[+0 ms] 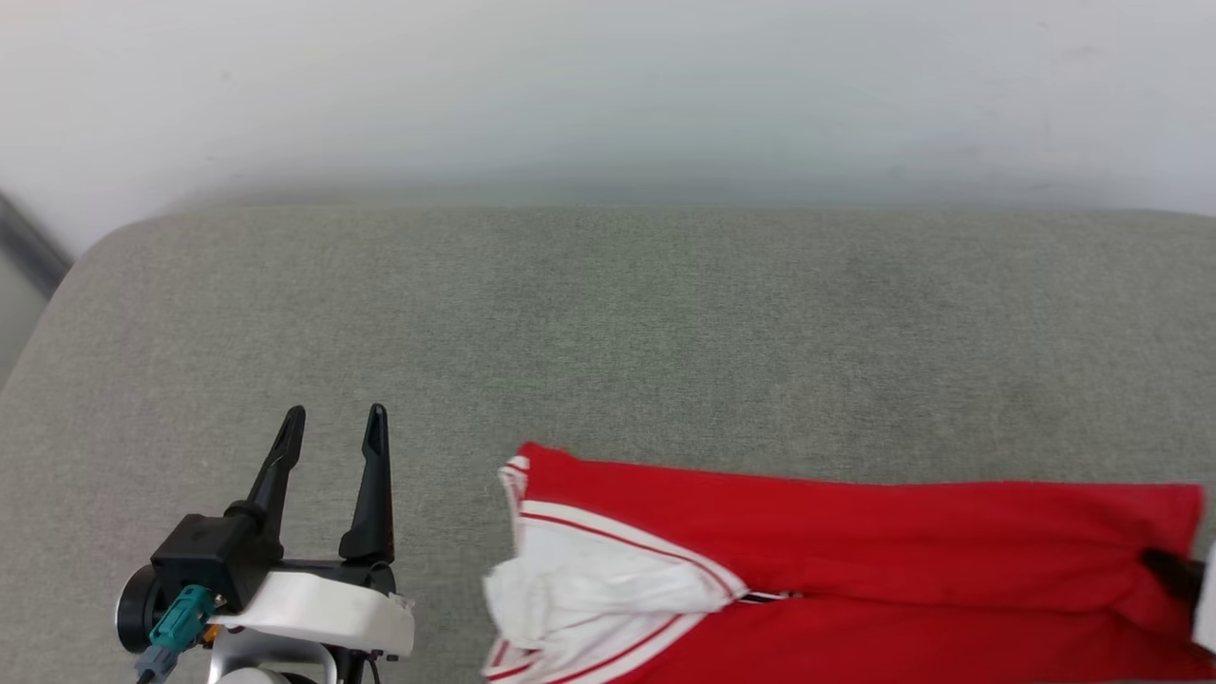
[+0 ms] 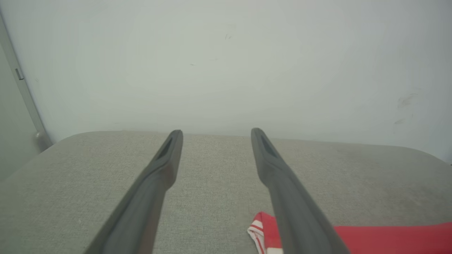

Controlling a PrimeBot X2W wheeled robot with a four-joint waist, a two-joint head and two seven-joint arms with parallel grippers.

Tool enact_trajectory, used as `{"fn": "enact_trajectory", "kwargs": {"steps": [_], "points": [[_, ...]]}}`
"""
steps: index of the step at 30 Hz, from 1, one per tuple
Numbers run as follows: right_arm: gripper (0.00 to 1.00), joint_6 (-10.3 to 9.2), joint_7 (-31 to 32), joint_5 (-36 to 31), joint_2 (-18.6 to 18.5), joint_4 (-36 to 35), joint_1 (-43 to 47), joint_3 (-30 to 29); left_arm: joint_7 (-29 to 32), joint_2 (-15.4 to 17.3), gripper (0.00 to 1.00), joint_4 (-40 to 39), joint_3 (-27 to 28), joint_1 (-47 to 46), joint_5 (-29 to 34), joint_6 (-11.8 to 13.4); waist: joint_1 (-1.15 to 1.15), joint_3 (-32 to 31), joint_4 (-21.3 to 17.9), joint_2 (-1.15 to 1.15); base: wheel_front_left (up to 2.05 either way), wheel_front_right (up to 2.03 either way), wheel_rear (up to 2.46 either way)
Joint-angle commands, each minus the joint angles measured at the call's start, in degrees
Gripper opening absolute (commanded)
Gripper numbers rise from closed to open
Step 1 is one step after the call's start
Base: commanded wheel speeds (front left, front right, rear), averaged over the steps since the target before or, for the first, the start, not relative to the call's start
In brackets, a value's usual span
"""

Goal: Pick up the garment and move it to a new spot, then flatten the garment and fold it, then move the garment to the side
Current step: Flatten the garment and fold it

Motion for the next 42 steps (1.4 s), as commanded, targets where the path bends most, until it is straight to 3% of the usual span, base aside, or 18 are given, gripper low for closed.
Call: {"fn": "enact_trajectory", "kwargs": {"steps": [1,7,16,21,24,32,37,41,42], "points": [[0.00,-0.02,0.4,-0.5,-0.4,0.2,-0.2,-1.5,-0.1,-0.2,1.00,0.0,0.1,0.6,-0.3,0.2,0.00,-0.1,-0.3,0.00,0.00,0.00,0.00],[0.00,-0.02,3.2,-1.9,0.2,-0.6,-1.4,-9.6,-0.3,-0.6,1.00,-0.3,0.1,0.4,-0.4,0.0,0.00,0.6,-1.2,0.00,0.00,0.00,0.00],[0.00,-0.02,17.2,7.1,13.6,-2.0,-2.8,-12.3,-0.4,-1.1,1.00,0.4,-0.4,-1.0,-0.4,-0.7,0.00,0.4,-0.5,0.00,0.00,0.00,0.00],[0.00,-0.02,21.3,15.1,17.4,-1.2,-2.7,-10.1,0.2,-1.3,1.00,1.0,-1.3,-1.7,-0.1,-1.0,0.00,-0.2,0.6,0.00,0.00,0.00,0.00],[0.00,-0.02,19.9,22.2,17.8,1.4,-3.3,-6.3,0.3,-1.4,1.00,1.2,-1.7,-1.9,-0.1,-1.1,0.00,-0.3,1.3,0.00,0.00,0.00,0.00],[0.00,-0.02,8.1,35.9,17.7,8.8,-7.0,11.6,0.9,-1.6,1.00,1.6,-2.6,-3.0,0.0,-1.4,0.00,-0.3,3.2,0.00,0.00,0.00,0.00],[0.00,-0.02,0.6,38.4,17.7,12.5,-11.2,21.9,0.7,-2.2,1.00,1.7,-3.1,-4.2,0.1,-1.8,0.00,0.9,4.3,0.00,0.00,0.00,0.00],[0.00,-0.02,-4.5,35.3,17.6,17.4,-14.2,27.2,0.4,-3.0,1.00,2.4,-3.6,-5.2,0.1,-2.4,0.00,1.6,5.1,0.00,0.00,0.00,0.00],[0.26,-0.01,-5.4,34.6,17.6,18.6,-14.7,28.2,0.4,-3.0,1.00,2.6,-3.7,-5.3,0.0,-2.5,0.00,1.8,5.3,0.00,0.00,0.00,0.00]]}}
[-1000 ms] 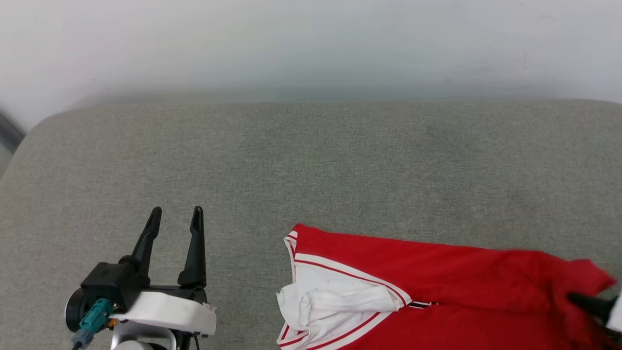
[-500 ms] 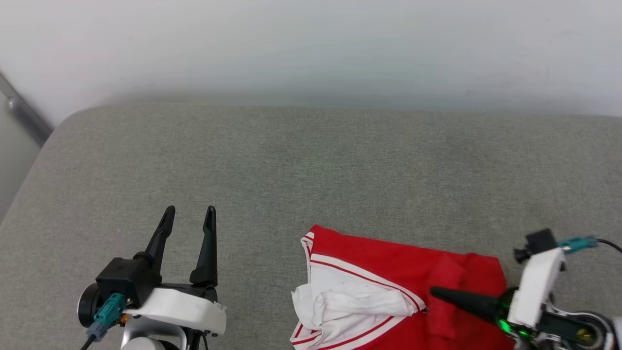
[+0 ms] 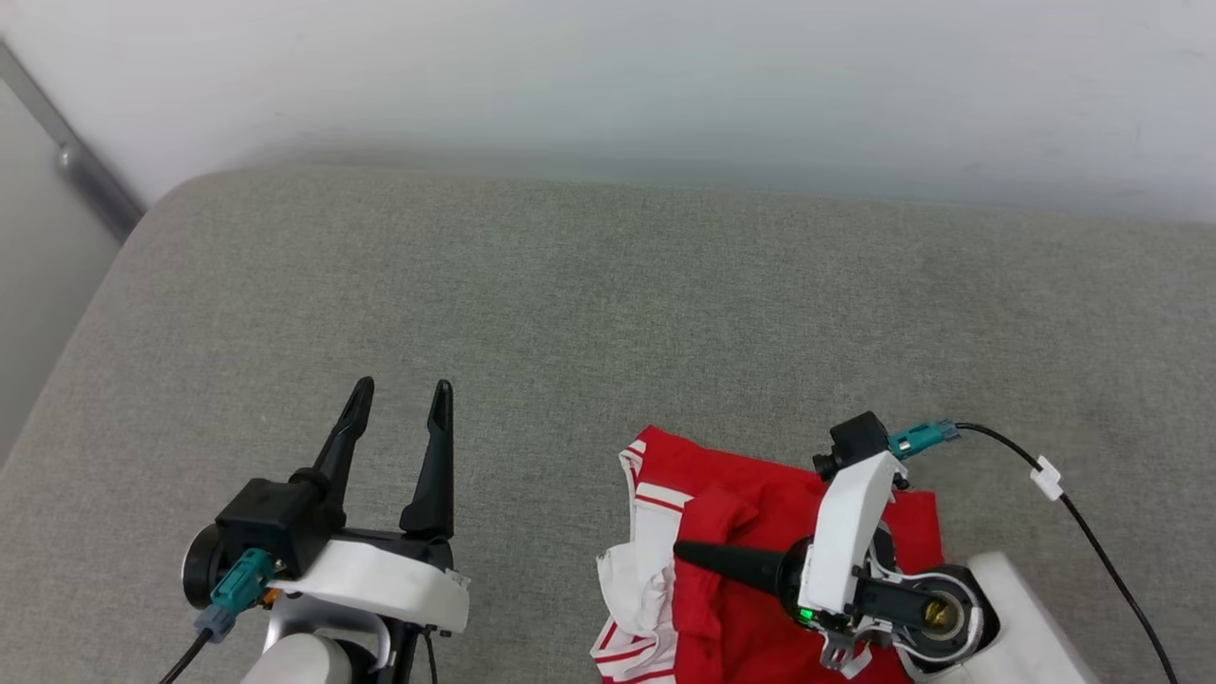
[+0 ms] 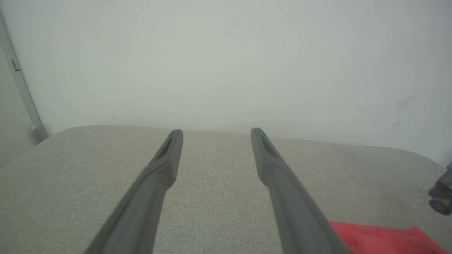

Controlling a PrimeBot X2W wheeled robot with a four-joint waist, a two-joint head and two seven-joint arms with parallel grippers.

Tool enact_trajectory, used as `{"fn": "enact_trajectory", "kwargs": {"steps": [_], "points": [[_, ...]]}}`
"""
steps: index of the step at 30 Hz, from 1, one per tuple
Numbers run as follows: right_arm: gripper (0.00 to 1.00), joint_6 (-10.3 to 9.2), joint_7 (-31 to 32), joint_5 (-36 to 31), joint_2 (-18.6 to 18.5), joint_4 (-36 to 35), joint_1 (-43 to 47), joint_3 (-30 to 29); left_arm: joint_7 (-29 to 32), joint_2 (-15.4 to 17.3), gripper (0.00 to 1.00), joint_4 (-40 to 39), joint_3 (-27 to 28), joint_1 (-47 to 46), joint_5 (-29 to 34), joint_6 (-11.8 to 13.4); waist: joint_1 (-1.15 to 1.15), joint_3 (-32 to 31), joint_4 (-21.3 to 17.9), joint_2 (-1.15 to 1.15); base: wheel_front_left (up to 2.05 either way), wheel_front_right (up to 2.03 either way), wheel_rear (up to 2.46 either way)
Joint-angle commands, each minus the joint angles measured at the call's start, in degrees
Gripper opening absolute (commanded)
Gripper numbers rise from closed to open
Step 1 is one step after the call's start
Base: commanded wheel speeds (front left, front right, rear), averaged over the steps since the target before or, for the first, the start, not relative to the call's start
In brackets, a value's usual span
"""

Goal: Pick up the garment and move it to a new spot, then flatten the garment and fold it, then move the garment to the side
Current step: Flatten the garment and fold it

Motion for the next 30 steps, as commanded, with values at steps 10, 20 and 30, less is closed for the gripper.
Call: {"fn": "enact_trajectory", "kwargs": {"steps": [10,20,30], "points": [[1.00,-0.01,-5.7,-5.7,-2.4,-0.5,-4.8,7.1,-1.0,-0.8,1.00,1.6,0.9,-0.3,0.0,-0.6,0.00,0.3,-0.5,0.00,0.00,0.00,0.00],[1.00,-0.01,-19.9,-25.5,-11.4,-9.2,-2.1,3.5,-1.3,-0.7,1.00,2.7,2.6,0.8,-0.4,-0.3,0.00,-1.1,-3.7,0.00,0.00,0.00,0.00],[1.00,-0.01,-31.8,-39.9,-11.9,-21.3,10.1,-14.3,-1.6,-0.3,1.00,3.3,5.0,2.9,0.1,-0.3,0.00,-3.6,-6.0,0.00,0.00,0.00,0.00]]}}
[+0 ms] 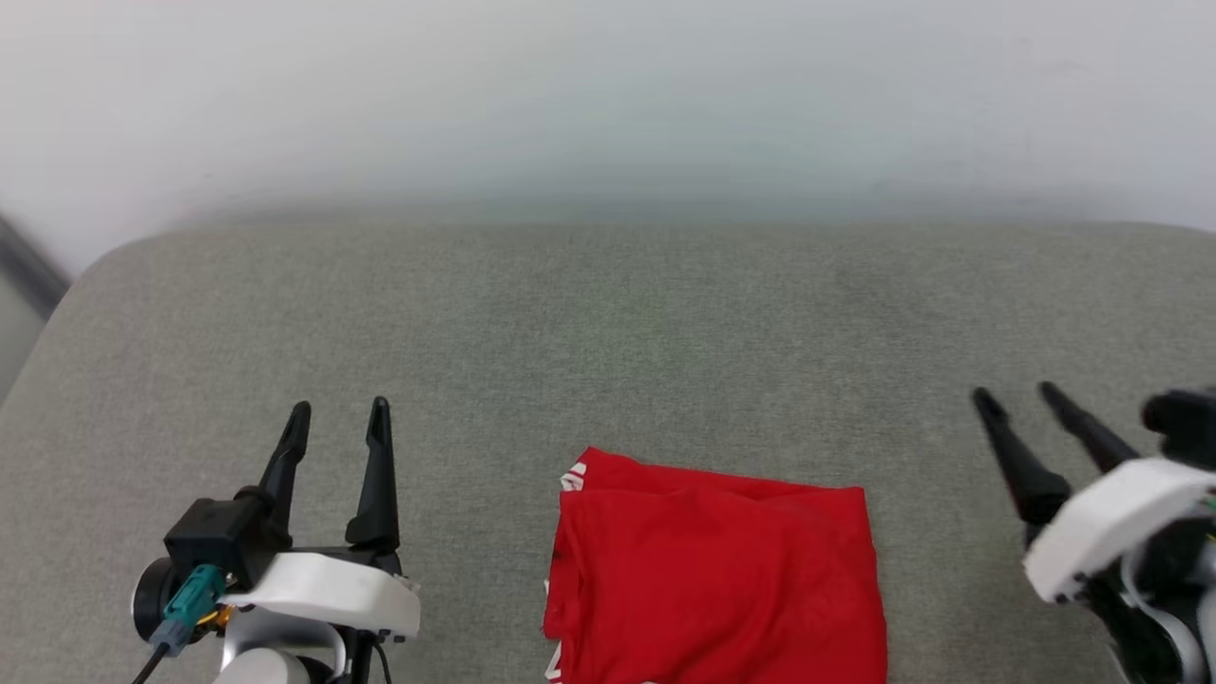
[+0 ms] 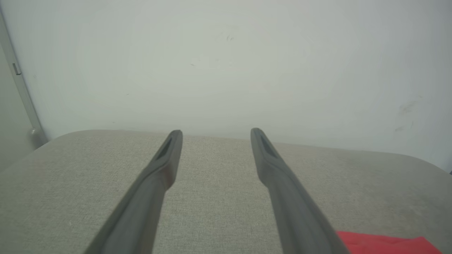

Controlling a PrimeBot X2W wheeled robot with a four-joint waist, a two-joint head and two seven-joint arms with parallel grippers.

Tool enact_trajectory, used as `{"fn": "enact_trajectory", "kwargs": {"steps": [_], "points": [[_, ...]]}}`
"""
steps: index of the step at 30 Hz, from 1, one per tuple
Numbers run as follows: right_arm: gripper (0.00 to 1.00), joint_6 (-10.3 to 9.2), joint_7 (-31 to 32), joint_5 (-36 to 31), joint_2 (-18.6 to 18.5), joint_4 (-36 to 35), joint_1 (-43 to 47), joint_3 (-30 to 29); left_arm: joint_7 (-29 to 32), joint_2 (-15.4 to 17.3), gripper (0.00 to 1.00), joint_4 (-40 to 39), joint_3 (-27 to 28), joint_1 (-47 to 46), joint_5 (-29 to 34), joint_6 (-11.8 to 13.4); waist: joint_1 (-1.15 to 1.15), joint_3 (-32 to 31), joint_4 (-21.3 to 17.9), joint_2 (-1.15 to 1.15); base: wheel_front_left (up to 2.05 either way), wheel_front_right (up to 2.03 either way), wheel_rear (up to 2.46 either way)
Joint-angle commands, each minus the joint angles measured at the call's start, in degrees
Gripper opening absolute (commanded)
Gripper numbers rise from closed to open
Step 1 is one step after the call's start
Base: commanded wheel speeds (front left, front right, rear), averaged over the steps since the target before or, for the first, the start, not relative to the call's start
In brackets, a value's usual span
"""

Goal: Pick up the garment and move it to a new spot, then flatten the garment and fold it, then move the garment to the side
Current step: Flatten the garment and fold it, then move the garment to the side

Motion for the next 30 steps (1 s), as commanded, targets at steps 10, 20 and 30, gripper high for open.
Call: {"fn": "enact_trajectory", "kwargs": {"steps": [10,20,30], "points": [[1.00,-0.02,-11.9,-13.2,3.3,-10.9,12.0,-7.7,-0.4,0.7,1.00,2.7,0.9,4.7,0.9,0.6,0.00,-3.5,-2.4,0.00,0.00,0.00,0.00],[1.00,-0.02,-14.7,-14.5,4.8,-12.3,15.8,-5.6,-0.4,0.4,1.00,3.5,1.6,7.3,0.4,0.8,0.00,-4.6,-3.3,0.00,0.00,0.00,0.00],[1.00,-0.02,-13.3,-13.8,5.4,-12.6,15.0,-6.3,-0.4,-0.3,1.00,3.2,3.2,6.8,0.4,0.4,0.00,-4.1,-3.3,0.00,0.00,0.00,0.00]]}}
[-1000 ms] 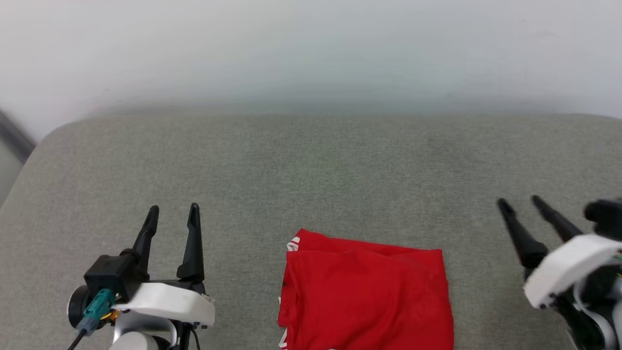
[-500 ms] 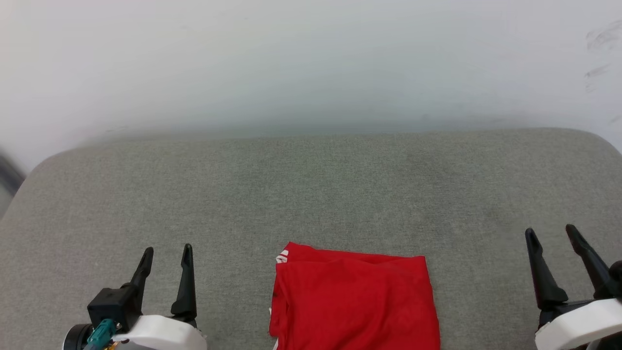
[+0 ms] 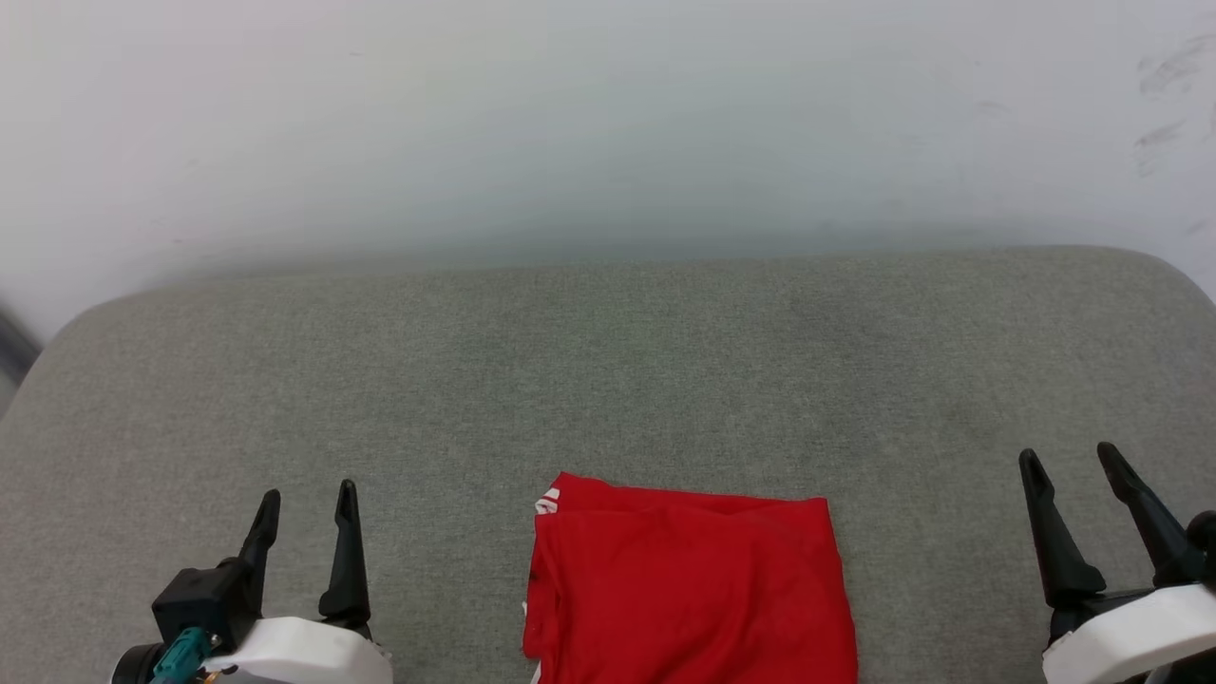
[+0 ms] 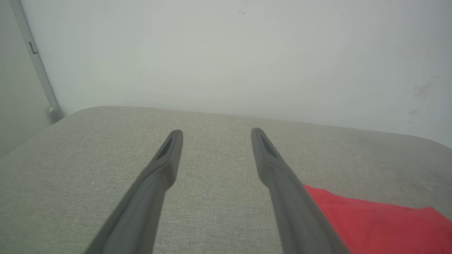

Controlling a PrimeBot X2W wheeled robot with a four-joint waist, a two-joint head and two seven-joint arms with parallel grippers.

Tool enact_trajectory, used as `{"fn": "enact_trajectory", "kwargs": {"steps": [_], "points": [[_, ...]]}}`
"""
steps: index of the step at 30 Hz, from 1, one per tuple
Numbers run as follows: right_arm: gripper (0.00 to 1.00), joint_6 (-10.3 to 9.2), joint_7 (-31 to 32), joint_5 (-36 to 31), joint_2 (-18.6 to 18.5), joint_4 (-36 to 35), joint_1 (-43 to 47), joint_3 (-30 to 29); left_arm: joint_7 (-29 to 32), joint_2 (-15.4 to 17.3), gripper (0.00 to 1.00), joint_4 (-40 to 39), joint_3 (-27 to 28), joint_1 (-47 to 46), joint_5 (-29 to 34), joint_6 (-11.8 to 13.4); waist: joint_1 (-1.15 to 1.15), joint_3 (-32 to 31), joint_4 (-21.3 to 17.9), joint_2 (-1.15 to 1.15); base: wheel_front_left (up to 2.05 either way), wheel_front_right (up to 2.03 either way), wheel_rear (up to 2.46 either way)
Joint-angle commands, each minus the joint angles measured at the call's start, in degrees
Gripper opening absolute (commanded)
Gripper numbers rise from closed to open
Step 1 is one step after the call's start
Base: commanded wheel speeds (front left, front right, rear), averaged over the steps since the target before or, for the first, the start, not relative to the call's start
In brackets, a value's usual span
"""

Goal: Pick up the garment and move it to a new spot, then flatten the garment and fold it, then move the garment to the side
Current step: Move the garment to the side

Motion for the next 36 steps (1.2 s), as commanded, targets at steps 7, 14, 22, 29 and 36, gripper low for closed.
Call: {"fn": "enact_trajectory", "kwargs": {"steps": [7,14,22,29,36], "points": [[1.00,-0.02,5.2,6.1,0.2,1.7,-0.3,-5.8,-0.4,-0.7,1.00,-0.9,1.5,-1.1,0.9,-0.1,0.00,0.8,0.7,0.00,0.00,0.00,0.00],[1.00,-0.02,20.4,16.4,-1.6,6.8,-4.1,-14.8,-0.3,-1.4,1.00,-2.6,2.4,-3.2,2.6,-0.7,0.00,3.7,3.3,0.00,0.00,0.00,0.00],[1.00,-0.02,47.5,20.7,-1.2,11.0,-8.1,-20.9,-0.3,-3.4,1.00,-4.5,3.4,-6.3,4.8,-1.9,0.00,9.4,7.5,0.00,0.00,0.00,0.00],[1.00,-0.02,62.5,26.1,5.6,11.5,-10.1,-20.3,-0.3,-5.1,1.00,-4.7,3.9,-8.1,6.4,-3.0,0.00,13.2,10.2,0.00,0.00,0.00,0.00],[1.00,-0.04,64.8,37.9,7.3,19.0,-11.8,-15.7,-0.3,-6.2,1.00,-3.6,3.6,-9.1,7.4,-4.1,0.00,14.4,11.4,0.00,0.00,0.00,0.00]]}}
